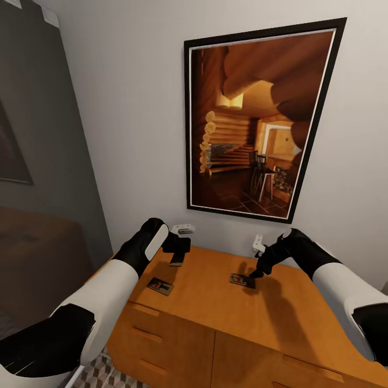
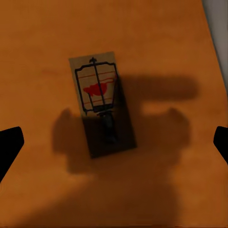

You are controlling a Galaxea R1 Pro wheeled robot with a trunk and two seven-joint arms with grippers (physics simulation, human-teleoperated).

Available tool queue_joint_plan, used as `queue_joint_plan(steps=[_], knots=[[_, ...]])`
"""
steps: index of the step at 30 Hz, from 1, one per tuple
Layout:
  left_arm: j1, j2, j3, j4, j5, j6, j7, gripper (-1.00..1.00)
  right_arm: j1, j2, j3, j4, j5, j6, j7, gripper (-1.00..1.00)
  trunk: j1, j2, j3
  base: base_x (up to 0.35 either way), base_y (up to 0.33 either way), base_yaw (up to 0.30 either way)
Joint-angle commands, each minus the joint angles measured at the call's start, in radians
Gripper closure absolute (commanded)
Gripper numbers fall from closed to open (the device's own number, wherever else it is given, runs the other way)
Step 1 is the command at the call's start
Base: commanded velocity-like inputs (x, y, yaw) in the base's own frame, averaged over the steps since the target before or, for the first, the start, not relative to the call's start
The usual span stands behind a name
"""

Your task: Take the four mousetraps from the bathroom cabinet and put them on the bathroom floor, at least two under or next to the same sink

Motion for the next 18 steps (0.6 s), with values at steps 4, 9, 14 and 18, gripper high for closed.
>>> queue_joint_plan(steps=[4,9,14,18], knots=[[0.000,0.000,-0.001,0.000,-0.003,0.000,0.000,1.00,0.000,0.003,0.001,0.000,0.042,0.068,-0.005,-1.00,0.000,0.000,0.000,0.000,0.000,0.000],[0.000,0.000,0.000,0.000,-0.003,0.000,0.000,1.00,0.000,0.020,0.001,0.000,0.121,0.128,-0.018,-1.00,0.000,0.000,0.000,0.000,0.000,0.000],[0.000,0.000,0.000,0.000,-0.003,0.000,0.000,1.00,0.000,0.061,0.001,-0.001,0.180,0.142,-0.025,-1.00,0.000,0.000,0.000,0.000,0.000,0.000],[0.000,0.000,0.000,0.000,-0.003,0.000,0.001,1.00,0.000,0.095,0.001,-0.001,0.199,0.137,-0.025,-1.00,0.000,0.000,0.000,0.000,0.000,0.000]])
